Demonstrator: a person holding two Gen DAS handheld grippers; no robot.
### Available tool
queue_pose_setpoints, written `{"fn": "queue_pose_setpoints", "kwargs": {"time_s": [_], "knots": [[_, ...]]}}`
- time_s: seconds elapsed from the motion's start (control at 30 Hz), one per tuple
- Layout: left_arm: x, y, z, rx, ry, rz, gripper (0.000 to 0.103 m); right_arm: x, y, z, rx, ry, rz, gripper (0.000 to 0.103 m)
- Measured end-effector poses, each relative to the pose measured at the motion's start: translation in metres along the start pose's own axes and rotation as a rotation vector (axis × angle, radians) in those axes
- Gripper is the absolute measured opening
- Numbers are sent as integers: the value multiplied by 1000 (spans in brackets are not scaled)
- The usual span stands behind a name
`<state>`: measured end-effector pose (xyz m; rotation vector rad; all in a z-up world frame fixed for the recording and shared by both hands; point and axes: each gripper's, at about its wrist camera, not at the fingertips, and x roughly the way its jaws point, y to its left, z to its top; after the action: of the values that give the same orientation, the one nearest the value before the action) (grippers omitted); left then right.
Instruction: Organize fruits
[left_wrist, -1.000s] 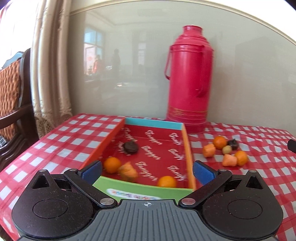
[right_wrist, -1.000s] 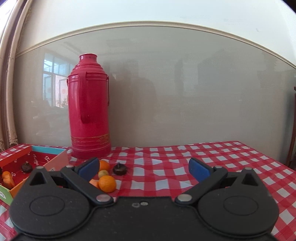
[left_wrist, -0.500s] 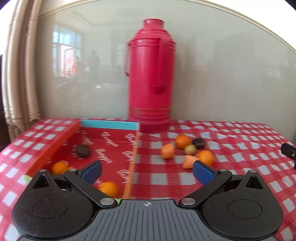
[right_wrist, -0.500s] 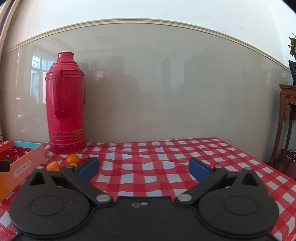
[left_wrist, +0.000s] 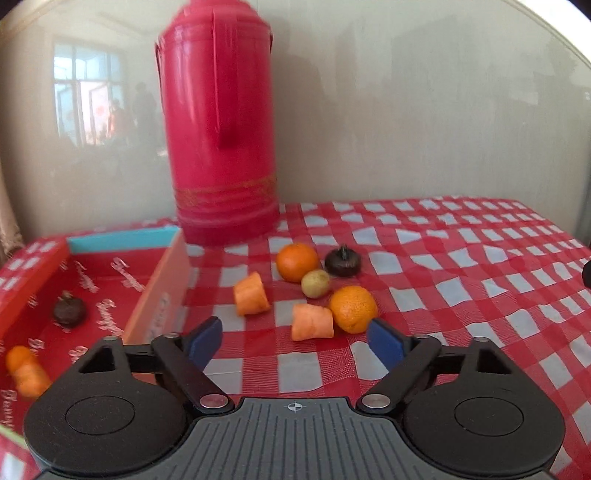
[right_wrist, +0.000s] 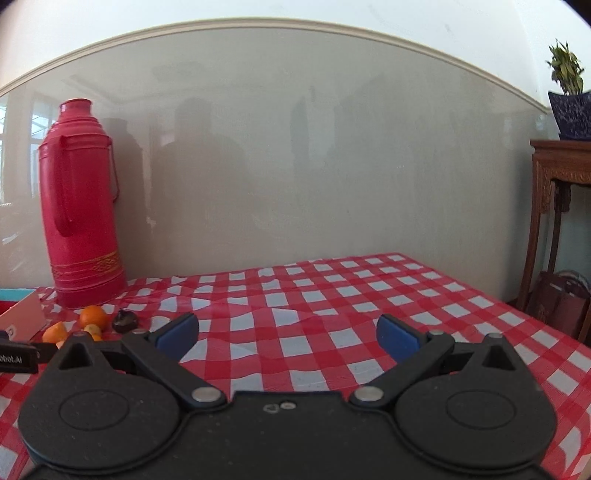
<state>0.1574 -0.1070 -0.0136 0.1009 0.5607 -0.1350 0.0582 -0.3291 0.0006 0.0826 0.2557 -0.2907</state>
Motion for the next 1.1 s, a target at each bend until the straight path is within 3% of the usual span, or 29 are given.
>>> {"fn": "queue_pose_setpoints", "kwargs": {"time_s": [0.23,0.4,0.47,0.53,0.57,0.97,1.03,1.1], "knots": [[34,3,1,-32,74,-8,75,30,8,-1,18,36,12,97],[46,4,4,-49,89,-14,74,36,15,2,22,44,29,97],[51,3,5,-49,100,-22,61,36,18,3,15,45,35,97],[53,1,6,-46,103,-20,37,37,18,3,10,49,38,97],[53,0,7,-43,102,-24,32,38,18,3,7,50,37,97],[21,5,13,-44,49,-50,31,36,12,0,13,73,20,97],[9,9,16,-36,27,-48,23,35,12,-1,18,76,18,97],[-3,16,18,-37,7,-41,23,34,13,-1,22,80,17,97]]}}
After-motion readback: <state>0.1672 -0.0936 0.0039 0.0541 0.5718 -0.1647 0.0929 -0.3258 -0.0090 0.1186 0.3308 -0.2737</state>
